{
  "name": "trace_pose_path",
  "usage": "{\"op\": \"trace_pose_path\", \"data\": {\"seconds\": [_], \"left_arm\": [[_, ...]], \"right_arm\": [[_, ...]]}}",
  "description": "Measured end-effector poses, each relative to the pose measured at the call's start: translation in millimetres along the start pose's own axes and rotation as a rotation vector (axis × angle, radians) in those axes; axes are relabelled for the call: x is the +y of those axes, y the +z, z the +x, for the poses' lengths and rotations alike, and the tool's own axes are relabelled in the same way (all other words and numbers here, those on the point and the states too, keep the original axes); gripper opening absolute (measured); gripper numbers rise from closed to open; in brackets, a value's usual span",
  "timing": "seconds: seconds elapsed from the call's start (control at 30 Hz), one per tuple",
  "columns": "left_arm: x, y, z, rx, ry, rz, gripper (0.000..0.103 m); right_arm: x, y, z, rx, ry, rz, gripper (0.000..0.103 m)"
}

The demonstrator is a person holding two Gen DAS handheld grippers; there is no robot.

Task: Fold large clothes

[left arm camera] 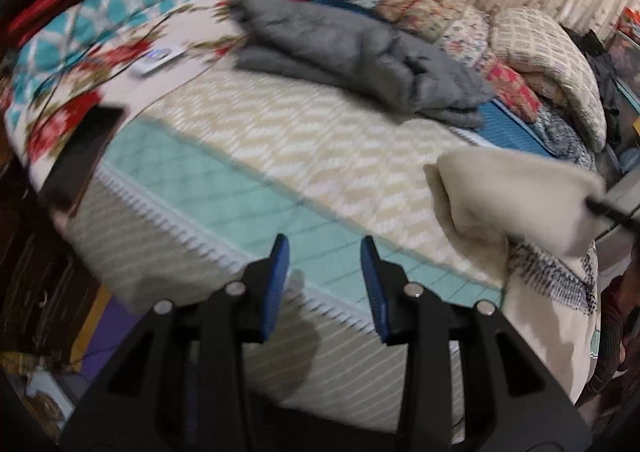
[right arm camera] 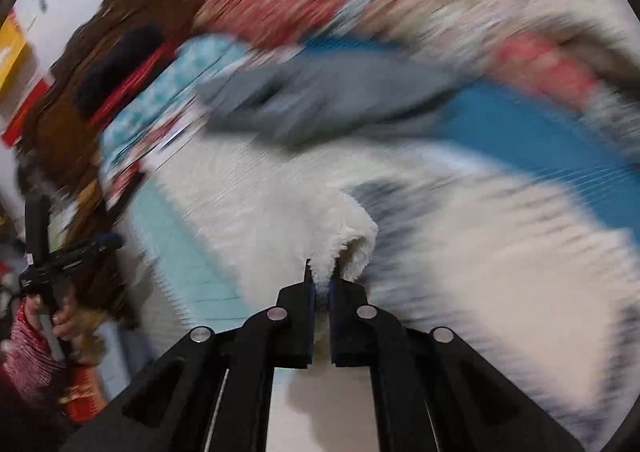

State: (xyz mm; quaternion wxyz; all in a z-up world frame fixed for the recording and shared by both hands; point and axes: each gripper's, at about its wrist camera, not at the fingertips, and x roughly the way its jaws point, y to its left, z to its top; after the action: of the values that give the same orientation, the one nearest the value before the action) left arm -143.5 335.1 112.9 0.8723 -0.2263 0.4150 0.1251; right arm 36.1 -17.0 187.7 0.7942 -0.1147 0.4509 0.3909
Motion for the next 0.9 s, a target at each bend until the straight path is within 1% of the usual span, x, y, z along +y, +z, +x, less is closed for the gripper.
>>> {"op": "trace_pose_path", "data": {"seconds": [0.03,0.07,0.13,0.17,0.2,0.27,0.3,0.33,0.37,0.4,0.43,0.47,0.53,0.6,0.63,0.67,0.7,0.73,0.77,0.8,0.83,0.9], "left_arm": [[-15,5,3,-0.005,-0.011,0.022,0.035],[-31,10,7,-0.009,-0.024,0.046,0.035],[-73,21,18,-0.014,-0.063,0.103,0.035],[-100,27,27,-0.013,-0.091,0.138,0.035],[-120,29,33,-0.013,-0.109,0.161,0.035],[-177,33,52,-0.010,-0.159,0.237,0.035],[-205,32,63,-0.005,-0.178,0.277,0.035],[-225,37,72,0.002,-0.191,0.307,0.035],[-258,41,89,0.024,-0.222,0.356,0.035],[-277,43,100,0.043,-0.243,0.385,0.035],[-301,45,115,0.067,-0.258,0.420,0.035],[-328,43,135,0.091,-0.254,0.467,0.035],[-358,39,165,0.118,-0.226,0.515,0.035],[-381,36,200,0.150,-0.180,0.548,0.035],[-388,34,220,0.158,-0.137,0.570,0.035],[-391,31,242,0.178,-0.091,0.591,0.035],[-391,29,257,0.202,-0.075,0.600,0.035],[-393,24,270,0.202,-0.066,0.614,0.035],[-398,18,272,0.149,-0.057,0.652,0.035],[-403,14,272,0.118,-0.036,0.693,0.035],[-406,11,272,0.106,-0.022,0.711,0.035],[-406,12,267,0.096,-0.024,0.724,0.035]], "right_arm": [[-27,3,-22,-0.020,-0.049,0.013,0.010],[-66,3,-49,-0.035,-0.114,0.040,0.010],[-115,0,-76,-0.038,-0.185,0.098,0.010],[-153,-11,-93,-0.034,-0.221,0.146,0.010],[-173,-16,-97,-0.032,-0.249,0.178,0.010],[-218,-38,-101,-0.022,-0.291,0.261,0.010],[-245,-57,-103,-0.016,-0.295,0.321,0.010],[-266,-75,-102,-0.011,-0.289,0.374,0.010],[-284,-91,-98,-0.005,-0.286,0.416,0.010],[-284,-97,-88,0.002,-0.292,0.438,0.010],[-295,-110,-84,0.016,-0.305,0.457,0.010],[-294,-113,-73,0.028,-0.318,0.467,0.010],[-312,-135,-63,0.057,-0.318,0.526,0.010],[-314,-149,-50,0.072,-0.349,0.569,0.010],[-318,-159,-48,0.072,-0.370,0.597,0.010],[-323,-169,-45,0.067,-0.363,0.640,0.010],[-312,-163,-28,0.062,-0.341,0.678,0.010],[-311,-163,-15,0.055,-0.316,0.707,0.010],[-311,-168,-13,0.035,-0.312,0.712,0.010],[-308,-168,-16,0.010,-0.313,0.706,0.013],[-307,-169,-21,-0.029,-0.295,0.715,0.014],[-315,-174,-41,-0.148,-0.184,0.805,0.023]]}}
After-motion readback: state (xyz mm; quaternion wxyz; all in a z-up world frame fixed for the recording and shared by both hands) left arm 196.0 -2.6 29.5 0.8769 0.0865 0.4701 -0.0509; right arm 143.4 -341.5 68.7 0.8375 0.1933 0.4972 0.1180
